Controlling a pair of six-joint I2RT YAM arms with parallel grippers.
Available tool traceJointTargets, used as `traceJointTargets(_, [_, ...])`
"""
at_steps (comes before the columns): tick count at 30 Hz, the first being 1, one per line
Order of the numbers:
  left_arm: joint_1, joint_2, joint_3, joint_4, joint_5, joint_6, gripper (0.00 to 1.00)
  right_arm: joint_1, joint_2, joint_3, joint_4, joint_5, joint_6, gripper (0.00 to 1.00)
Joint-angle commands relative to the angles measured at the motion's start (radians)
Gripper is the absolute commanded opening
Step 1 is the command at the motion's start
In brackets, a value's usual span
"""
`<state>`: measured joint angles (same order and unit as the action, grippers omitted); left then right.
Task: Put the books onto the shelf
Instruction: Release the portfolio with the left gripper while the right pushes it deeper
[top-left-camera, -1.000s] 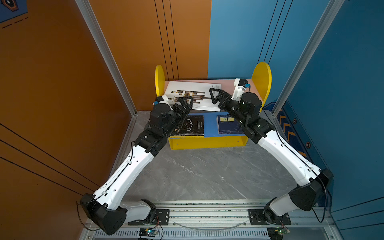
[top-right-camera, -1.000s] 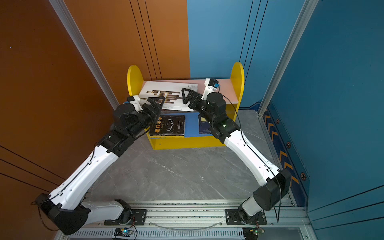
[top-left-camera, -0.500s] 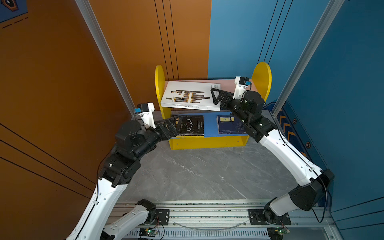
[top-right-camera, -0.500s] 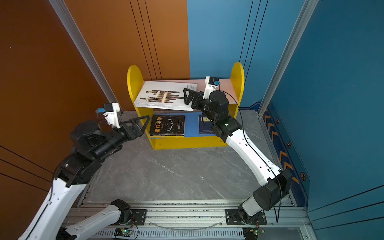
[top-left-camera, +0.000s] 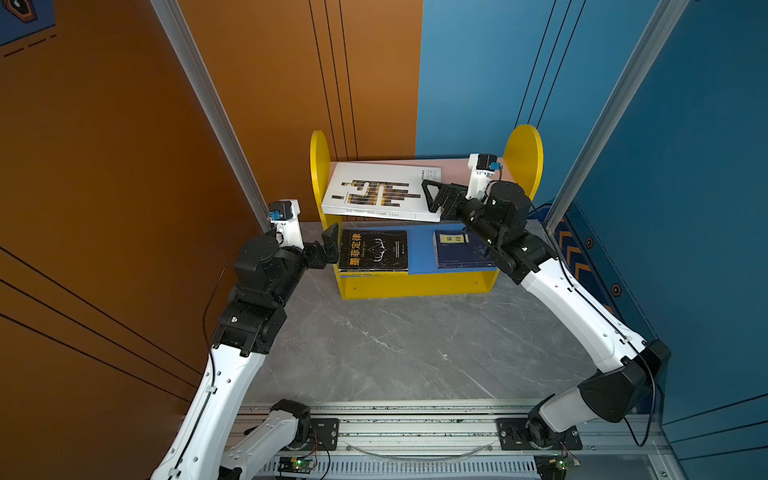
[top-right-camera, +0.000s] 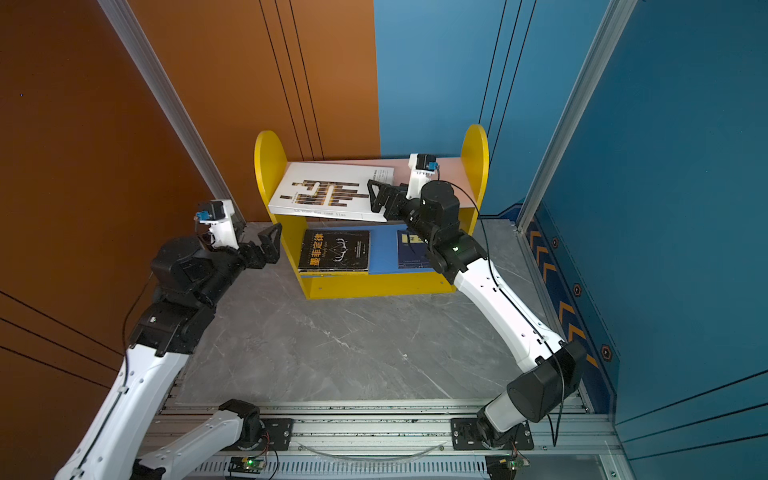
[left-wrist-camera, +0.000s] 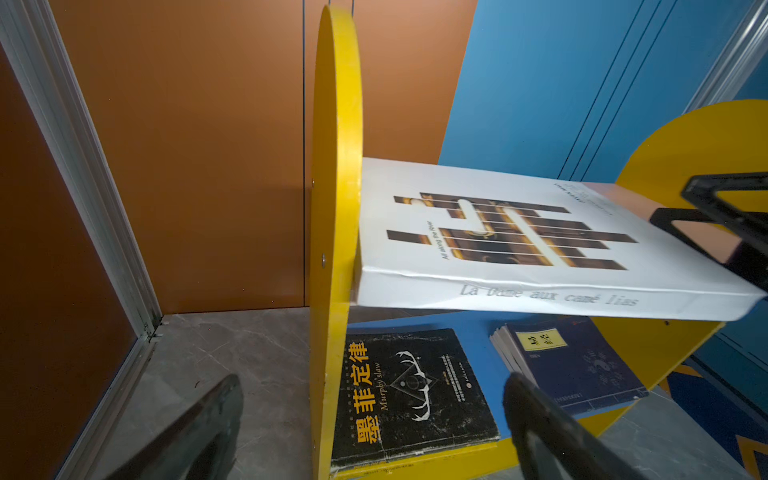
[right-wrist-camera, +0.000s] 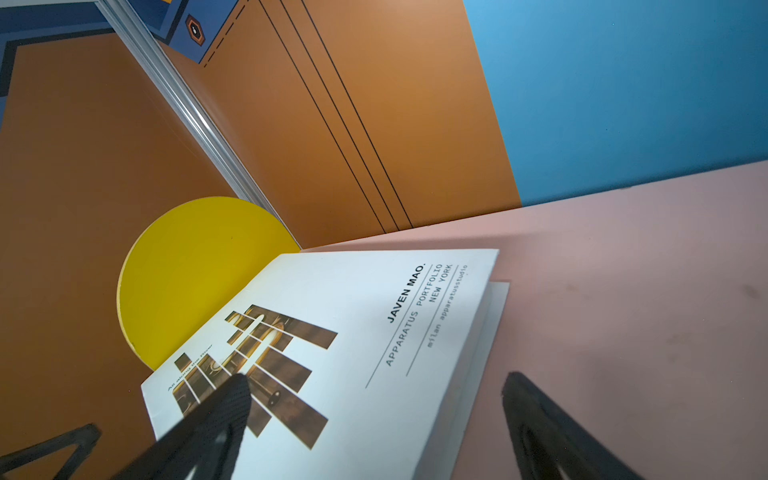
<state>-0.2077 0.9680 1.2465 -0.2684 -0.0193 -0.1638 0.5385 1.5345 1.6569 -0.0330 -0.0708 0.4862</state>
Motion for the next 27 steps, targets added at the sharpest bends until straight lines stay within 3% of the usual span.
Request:
traceJointTargets(1, [0.102,0.017,-0.010,0.157,0.208,-0.045,0.98,0.008,0.028,0.016,-0.002,-0.034,-0.002,0.96])
traceJointTargets(3, [0.155,0.045,-0.012,0.198,0.288,-0.090,0.96,0.009,0.040,0.029,-0.018,-0.038,0.003,0.96])
traceJointTargets(8, [0.203,0.067,-0.042,0.275,0.319,-0.153,0.94,0.014,0.072,0.057,-0.022,-0.057,0.018,0.96])
traceJointTargets(22, [0.208,0.098,-0.078,0.308,0.395,-0.154,0.87,0.015,0.199,0.208,-0.052,-0.098,0.046,0.95])
traceJointTargets(23, [0.208,0.101,-0.079,0.312,0.396,-0.152,0.82,0.014,0.205,0.215,-0.054,-0.099,0.046,0.95])
traceJointTargets(27, [0.209,0.122,-0.079,0.327,0.366,-0.161,0.79,0.008,0.230,0.238,-0.052,-0.102,0.048,0.95])
